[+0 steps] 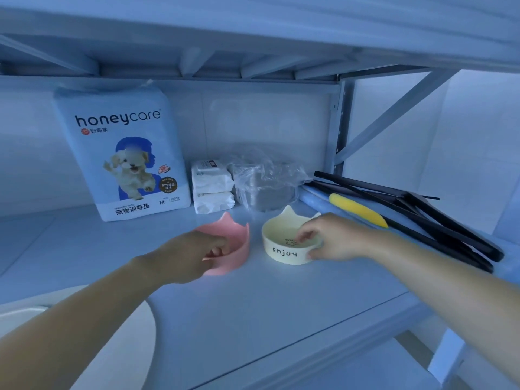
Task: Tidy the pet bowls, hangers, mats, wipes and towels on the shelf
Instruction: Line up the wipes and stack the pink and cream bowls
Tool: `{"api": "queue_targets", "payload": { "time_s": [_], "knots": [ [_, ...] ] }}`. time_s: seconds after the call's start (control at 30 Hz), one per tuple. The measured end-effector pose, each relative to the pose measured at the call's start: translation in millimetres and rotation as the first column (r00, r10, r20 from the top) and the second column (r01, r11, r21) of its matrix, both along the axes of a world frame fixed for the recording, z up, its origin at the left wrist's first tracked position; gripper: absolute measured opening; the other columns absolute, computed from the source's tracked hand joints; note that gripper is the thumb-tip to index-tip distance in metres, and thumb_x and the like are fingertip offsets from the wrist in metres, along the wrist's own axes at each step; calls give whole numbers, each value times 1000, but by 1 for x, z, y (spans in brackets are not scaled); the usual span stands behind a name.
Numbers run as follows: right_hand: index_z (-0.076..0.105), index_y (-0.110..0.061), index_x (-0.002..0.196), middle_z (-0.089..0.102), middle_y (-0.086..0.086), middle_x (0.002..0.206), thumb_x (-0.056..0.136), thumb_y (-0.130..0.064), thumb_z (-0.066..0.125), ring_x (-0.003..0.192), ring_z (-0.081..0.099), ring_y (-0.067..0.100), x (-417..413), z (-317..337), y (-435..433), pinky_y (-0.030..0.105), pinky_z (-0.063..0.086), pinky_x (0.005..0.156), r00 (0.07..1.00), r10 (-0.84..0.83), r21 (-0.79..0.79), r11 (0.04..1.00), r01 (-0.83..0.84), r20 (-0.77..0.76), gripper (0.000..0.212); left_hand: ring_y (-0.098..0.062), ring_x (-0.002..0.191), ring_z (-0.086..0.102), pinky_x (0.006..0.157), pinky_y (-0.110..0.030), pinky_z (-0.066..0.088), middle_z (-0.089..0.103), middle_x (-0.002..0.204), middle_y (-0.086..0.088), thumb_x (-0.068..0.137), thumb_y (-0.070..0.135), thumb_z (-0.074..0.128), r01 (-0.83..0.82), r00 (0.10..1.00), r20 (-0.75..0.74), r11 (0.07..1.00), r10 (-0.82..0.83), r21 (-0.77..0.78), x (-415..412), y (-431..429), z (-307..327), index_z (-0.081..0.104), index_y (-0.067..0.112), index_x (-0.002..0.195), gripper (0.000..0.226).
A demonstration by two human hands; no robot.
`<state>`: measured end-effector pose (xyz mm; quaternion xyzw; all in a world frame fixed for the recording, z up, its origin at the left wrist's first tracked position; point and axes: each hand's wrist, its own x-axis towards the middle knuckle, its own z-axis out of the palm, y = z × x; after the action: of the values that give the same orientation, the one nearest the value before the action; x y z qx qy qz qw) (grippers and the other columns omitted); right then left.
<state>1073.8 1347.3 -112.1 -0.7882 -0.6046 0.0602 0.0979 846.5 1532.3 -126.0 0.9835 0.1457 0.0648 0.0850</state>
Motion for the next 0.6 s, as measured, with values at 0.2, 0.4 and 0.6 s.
{"api": "queue_targets", "payload": {
  "time_s": [0.2, 0.4, 0.6],
  "knots": [
    [71, -24, 88, 67, -13, 81, 84, -28, 68, 81, 62, 4, -18, -14, 12, 28, 52, 79, 996, -73, 110, 991, 77, -46, 7, 0, 94, 55, 86, -20, 44, 57, 97, 25, 86, 23, 61, -70, 997, 40, 996, 68, 56, -15, 24, -3, 62, 31, 103, 19],
    [65, -22, 88, 60, -13, 78, 79, -36, 72, 72, 52, 5, -38, -9, 20, 22, 42, 66, 999, -53, 60, 997, 53, 6, 18, 12, 74, 49, 65, -2, 37, 58, 82, 16, 87, 26, 58, -40, 982, 184, 999, 39, 5, 8, 6, -14, 66, 18, 96, 14],
    [66, -19, 82, 68, -4, 83, 84, -36, 66, 81, 61, 18, -45, -19, 22, 32, 51, 72, 977, -146, 134, 983, 126, 152, 17, 2, 75, 50, 69, -9, 40, 58, 84, 14, 89, 19, 56, -25, 981, 191, 1000, 26, -4, 7, 15, -20, 64, 18, 94, 10]
  ]
}}
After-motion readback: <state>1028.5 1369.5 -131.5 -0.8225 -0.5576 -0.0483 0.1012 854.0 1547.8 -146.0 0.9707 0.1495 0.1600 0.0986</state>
